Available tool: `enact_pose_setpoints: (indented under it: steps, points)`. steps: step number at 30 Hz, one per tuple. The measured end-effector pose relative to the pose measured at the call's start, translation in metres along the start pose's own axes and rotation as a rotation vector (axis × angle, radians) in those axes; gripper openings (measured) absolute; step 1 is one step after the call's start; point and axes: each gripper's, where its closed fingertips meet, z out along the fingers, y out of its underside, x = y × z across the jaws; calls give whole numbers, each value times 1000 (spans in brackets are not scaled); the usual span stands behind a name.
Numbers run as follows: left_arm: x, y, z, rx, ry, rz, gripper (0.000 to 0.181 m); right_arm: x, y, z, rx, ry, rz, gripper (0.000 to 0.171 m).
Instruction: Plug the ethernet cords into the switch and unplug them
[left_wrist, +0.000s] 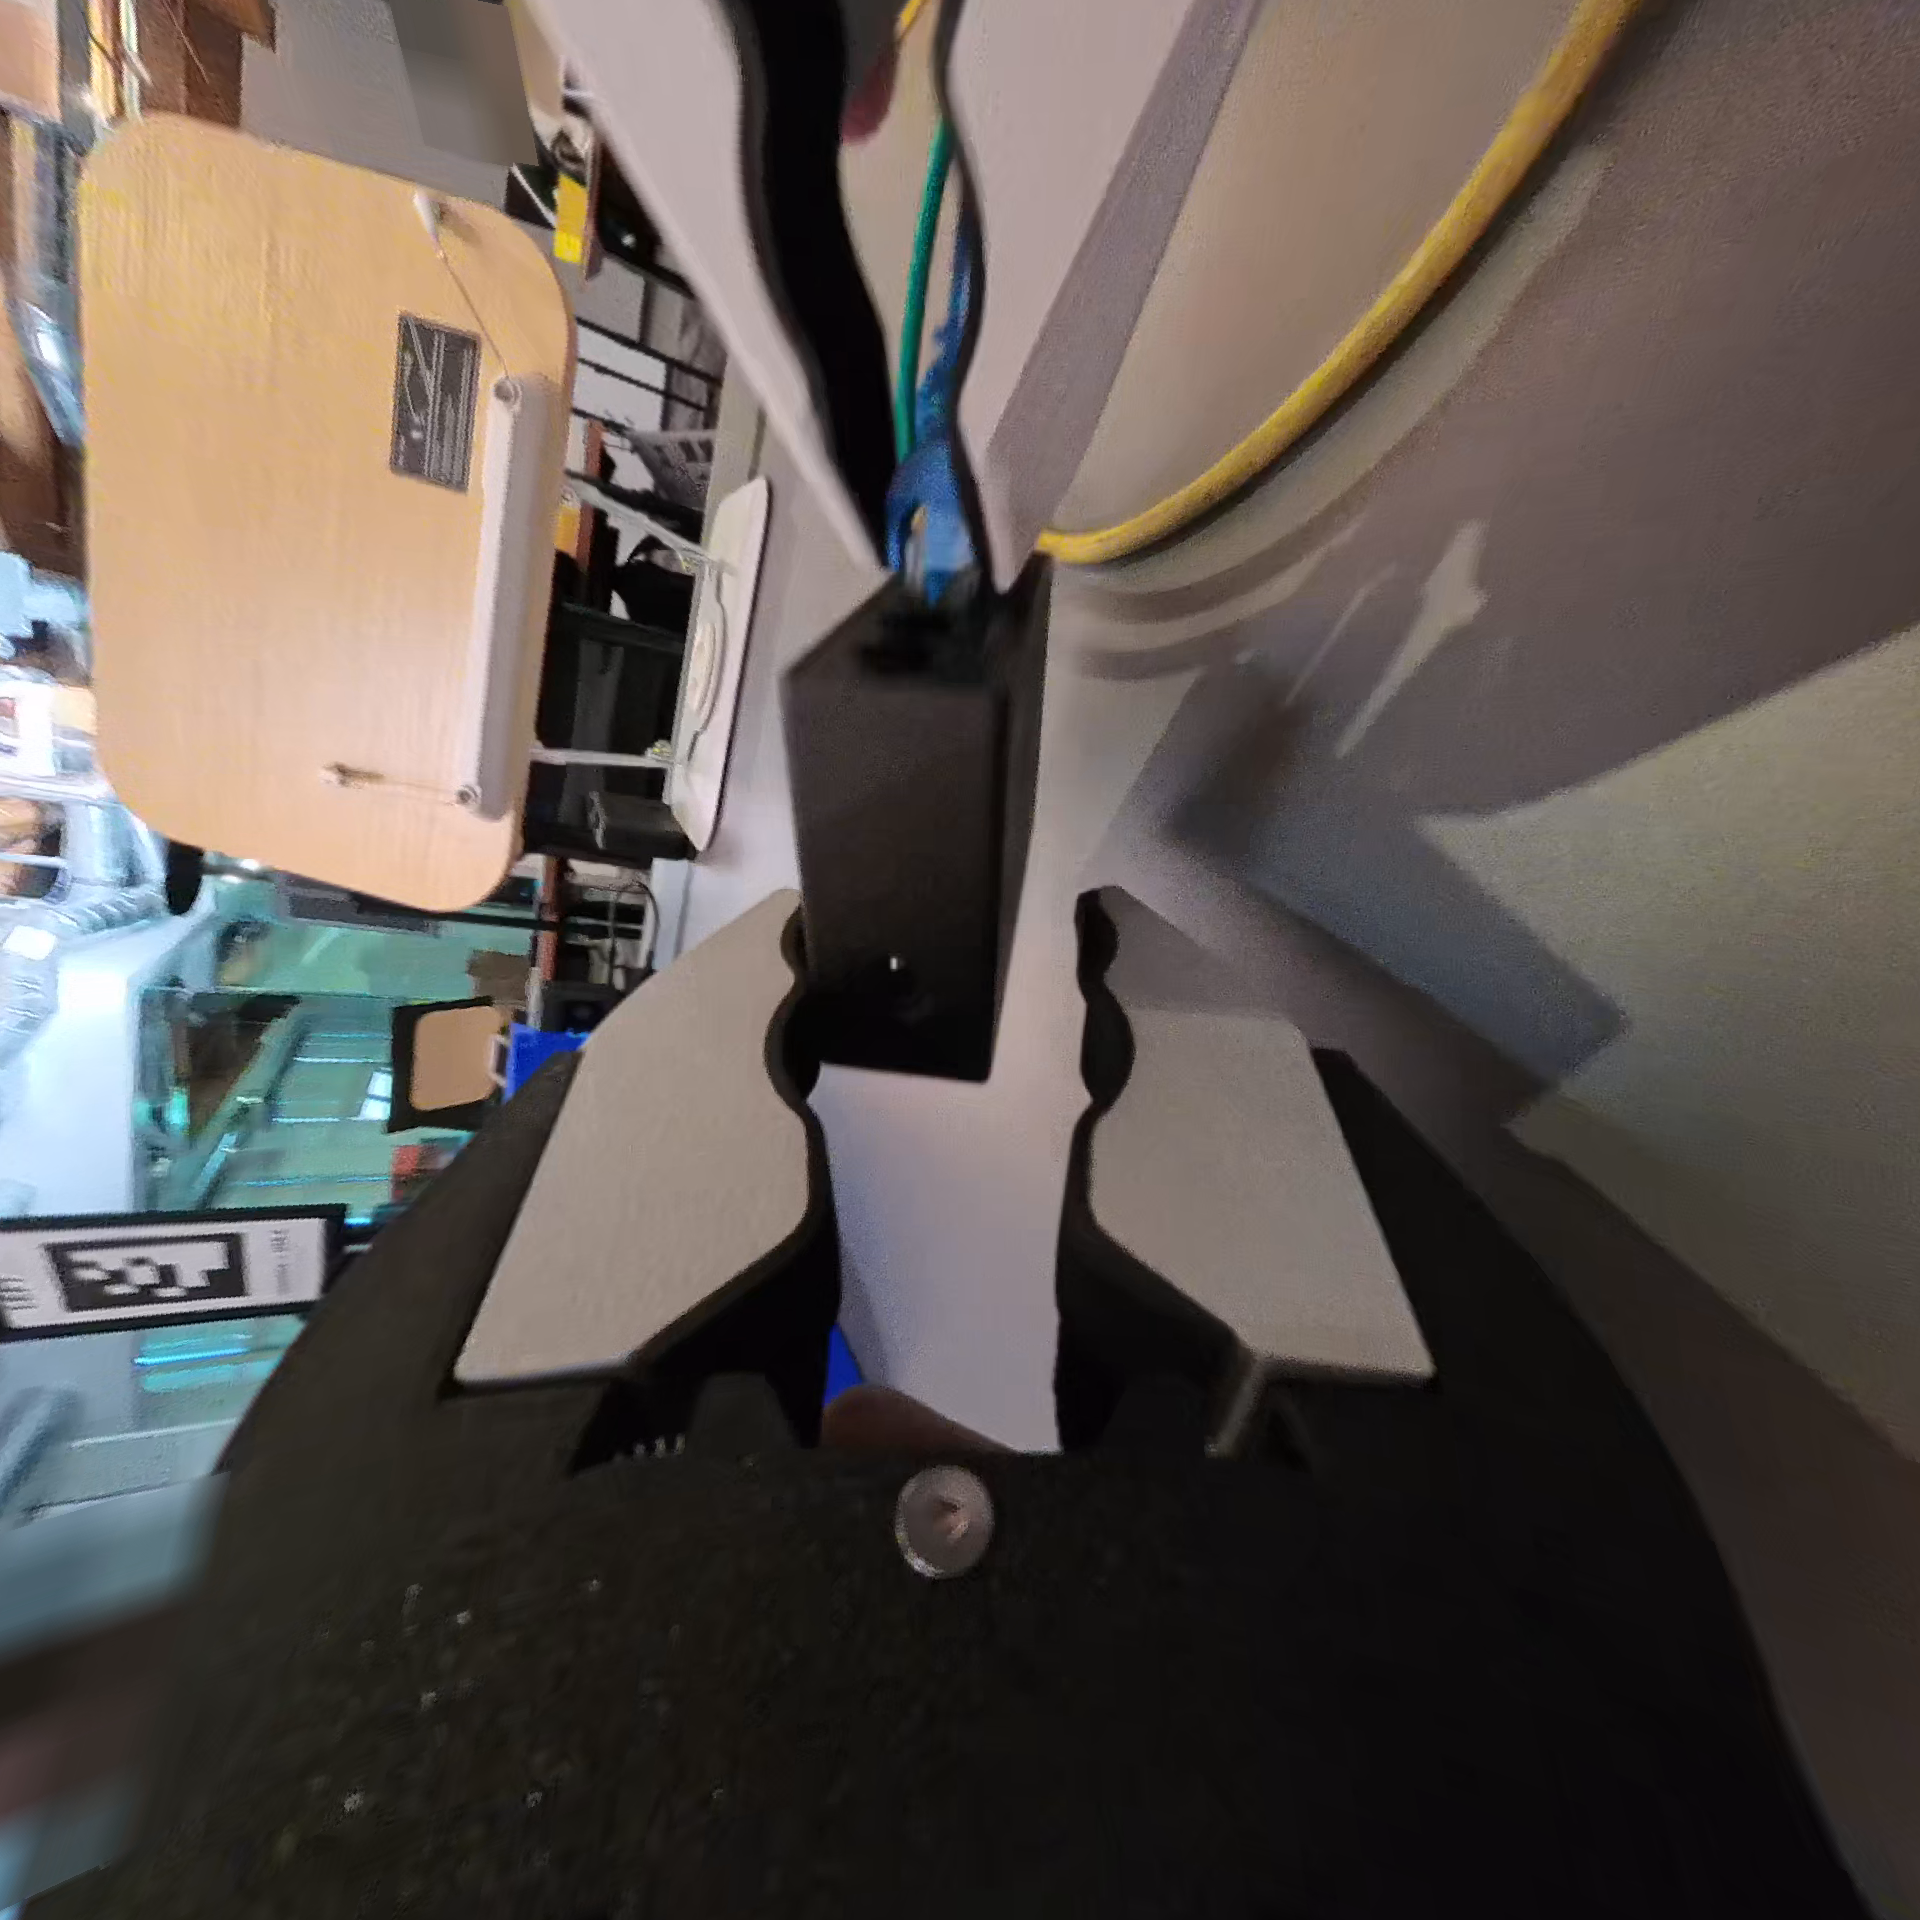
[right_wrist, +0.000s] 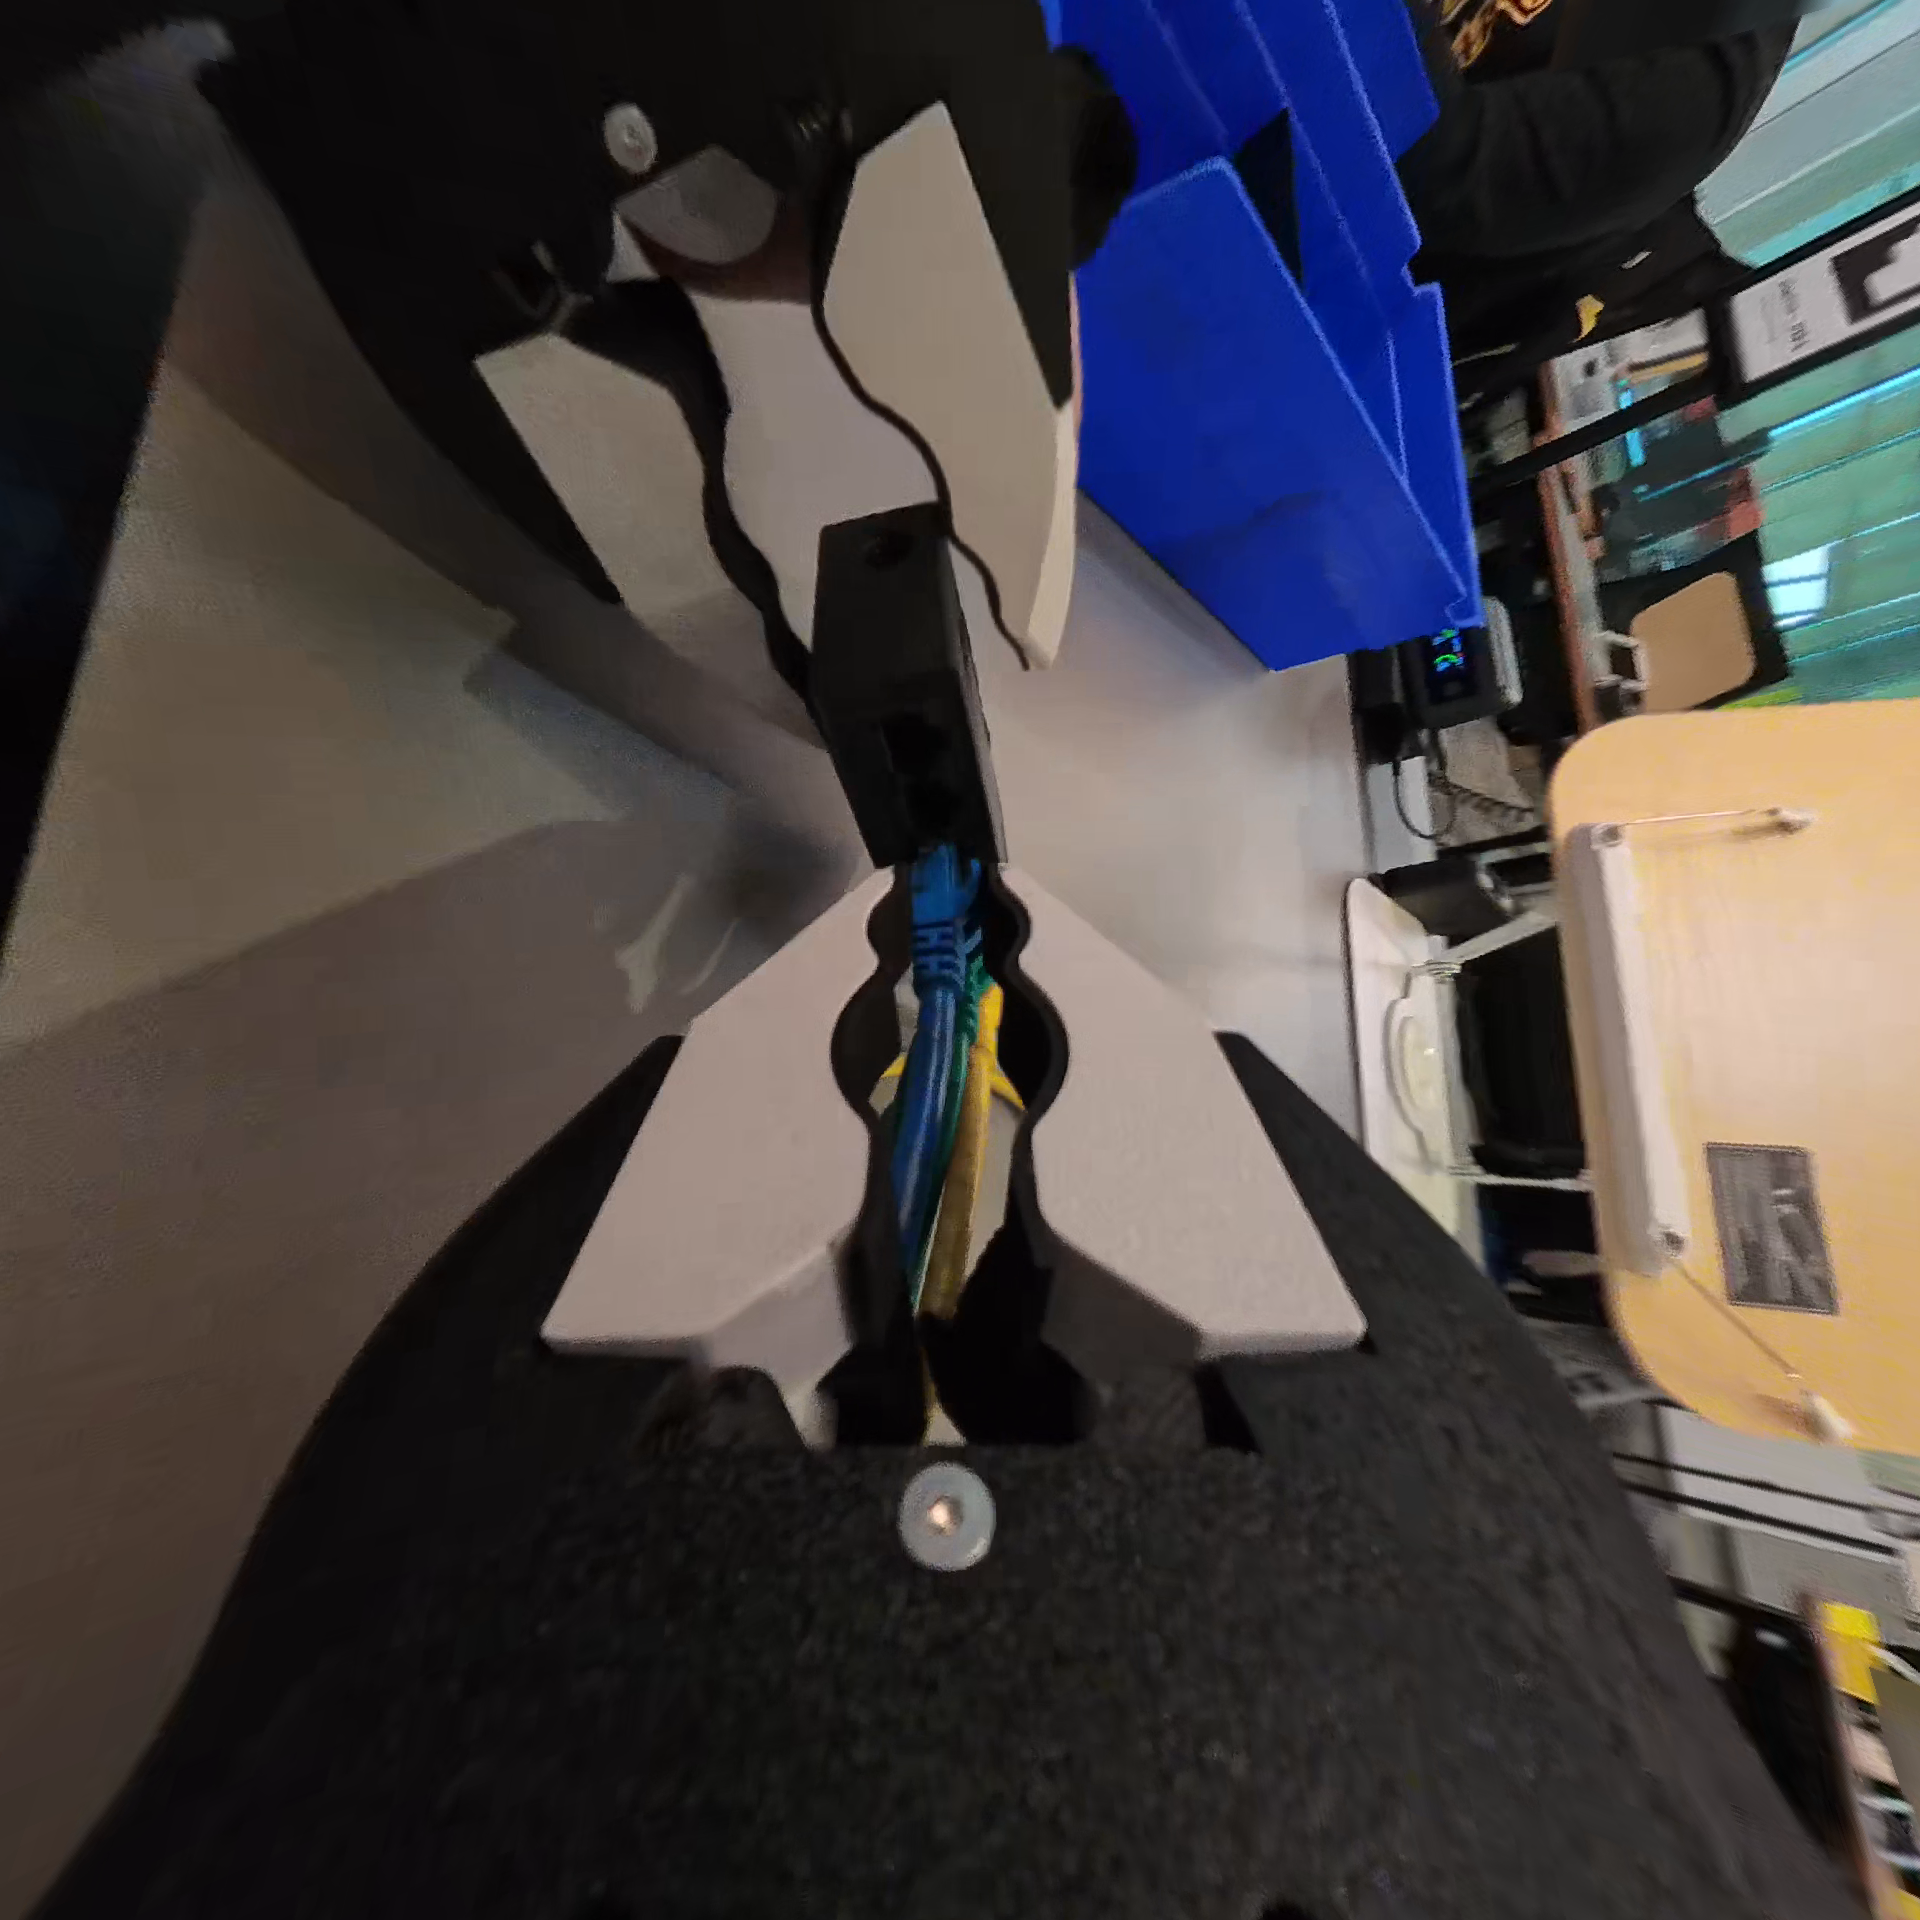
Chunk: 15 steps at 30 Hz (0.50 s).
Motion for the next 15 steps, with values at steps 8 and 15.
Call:
enact_pose_setpoints:
  steps: [8,15]
  points:
    - [-1,-33,-25,330,241,-375,55,0,-27,-40,223,-199,269,12]
    - [4,-77,-55,520,368,-387,37,-16,-42,-51,225,-272,204,12]
